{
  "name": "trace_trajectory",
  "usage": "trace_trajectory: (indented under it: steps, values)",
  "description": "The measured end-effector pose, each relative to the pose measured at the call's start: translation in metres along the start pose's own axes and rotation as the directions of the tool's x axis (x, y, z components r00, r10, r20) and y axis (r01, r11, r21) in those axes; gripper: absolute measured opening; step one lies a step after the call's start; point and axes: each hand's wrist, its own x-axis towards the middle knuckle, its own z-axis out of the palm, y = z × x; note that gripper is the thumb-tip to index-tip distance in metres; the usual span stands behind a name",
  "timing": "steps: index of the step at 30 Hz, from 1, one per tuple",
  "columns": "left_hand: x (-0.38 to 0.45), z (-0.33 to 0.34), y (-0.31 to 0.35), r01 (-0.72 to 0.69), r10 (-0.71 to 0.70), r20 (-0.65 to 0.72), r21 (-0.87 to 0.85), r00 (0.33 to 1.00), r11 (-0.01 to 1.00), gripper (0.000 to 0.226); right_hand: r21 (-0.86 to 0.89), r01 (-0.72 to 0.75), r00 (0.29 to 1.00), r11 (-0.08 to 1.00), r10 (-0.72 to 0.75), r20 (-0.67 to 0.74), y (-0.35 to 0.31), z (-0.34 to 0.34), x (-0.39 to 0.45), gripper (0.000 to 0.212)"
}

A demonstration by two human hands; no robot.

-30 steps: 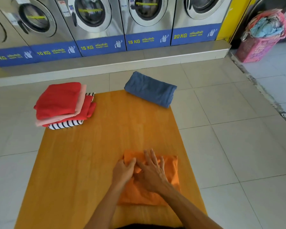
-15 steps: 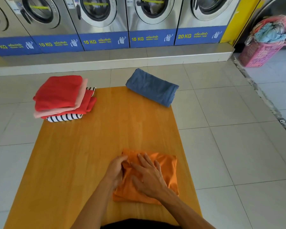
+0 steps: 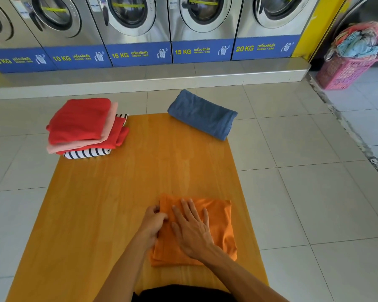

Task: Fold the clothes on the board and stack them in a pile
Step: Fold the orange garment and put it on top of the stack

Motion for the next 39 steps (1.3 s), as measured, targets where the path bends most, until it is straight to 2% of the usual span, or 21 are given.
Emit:
trace_trajectory:
  steps: [3,6,8,11,13,15,18,20,22,24,29,32,34,36,39]
  values:
    - [-0.010,-0.006,0.000,0.028,-0.008,0.136,-0.149,0.991,0.988,0.050,-0.007,0.031,0.999,0.999,-0.031,0.023,-0.004,0.000,0.000,0.060]
    - [-0.015,-0.009,0.000,0.031,0.019,0.231,-0.211,0.973,0.977,0.034,0.027,0.046,0.999,0.999,-0.047,0.014,-0.005,-0.001,-0.004,0.065]
    - [-0.010,-0.011,-0.002,0.026,0.020,0.178,-0.250,0.984,0.968,0.030,0.038,0.055,0.998,0.998,-0.054,-0.013,-0.003,-0.005,-0.005,0.067]
    - [0.002,-0.013,-0.006,-0.014,0.000,-0.054,-0.254,0.999,0.967,0.025,-0.013,0.076,0.997,0.997,-0.076,-0.030,0.001,-0.006,-0.006,0.064]
    - [0.004,-0.015,-0.006,-0.038,-0.004,-0.224,-0.186,0.975,0.982,0.030,-0.070,0.099,0.995,0.993,-0.099,0.001,0.005,0.003,-0.009,0.061]
    - [-0.003,-0.019,-0.004,-0.085,0.095,-0.354,0.044,0.930,0.995,0.035,-0.142,0.133,0.991,0.981,-0.133,0.009,0.012,0.014,-0.010,0.061]
    - [-0.017,-0.025,-0.008,-0.161,0.313,-0.428,0.354,0.848,0.921,0.024,-0.181,0.129,0.991,0.975,-0.134,-0.016,0.011,0.018,-0.008,0.065]
    - [-0.024,-0.029,-0.012,-0.184,0.394,-0.451,0.440,0.801,0.879,0.018,-0.149,0.123,0.991,0.981,-0.129,-0.031,0.003,0.014,-0.006,0.066]
    - [-0.024,-0.033,-0.020,-0.174,0.418,-0.477,0.474,0.773,0.863,0.022,-0.130,0.126,0.990,0.983,-0.133,-0.049,-0.003,0.015,-0.005,0.066]
    - [-0.024,-0.029,-0.024,-0.135,0.384,-0.487,0.471,0.784,0.872,0.027,-0.165,0.139,0.990,0.976,-0.143,-0.014,-0.002,0.024,-0.005,0.066]
    - [-0.024,-0.007,-0.023,0.008,0.181,-0.391,0.435,0.903,0.900,0.059,-0.245,0.190,0.982,0.951,-0.182,0.055,-0.004,0.033,0.004,0.065]
    - [-0.019,-0.006,-0.022,0.059,0.149,-0.363,0.505,0.920,0.861,0.058,-0.206,0.210,0.977,0.956,-0.211,0.017,-0.004,0.022,0.004,0.062]
    - [-0.016,-0.008,-0.023,0.050,0.154,-0.324,0.543,0.933,0.839,0.048,-0.171,0.142,0.986,0.975,-0.154,-0.060,0.003,0.013,-0.002,0.058]
    - [-0.012,-0.013,-0.027,0.028,0.153,-0.296,0.529,0.943,0.848,0.047,-0.143,-0.021,0.990,0.990,0.001,-0.140,0.022,0.004,-0.008,0.060]
    - [-0.015,-0.018,-0.029,-0.005,0.184,-0.302,0.509,0.936,0.861,0.043,-0.100,-0.262,0.961,0.960,0.250,-0.119,0.066,-0.001,-0.020,0.067]
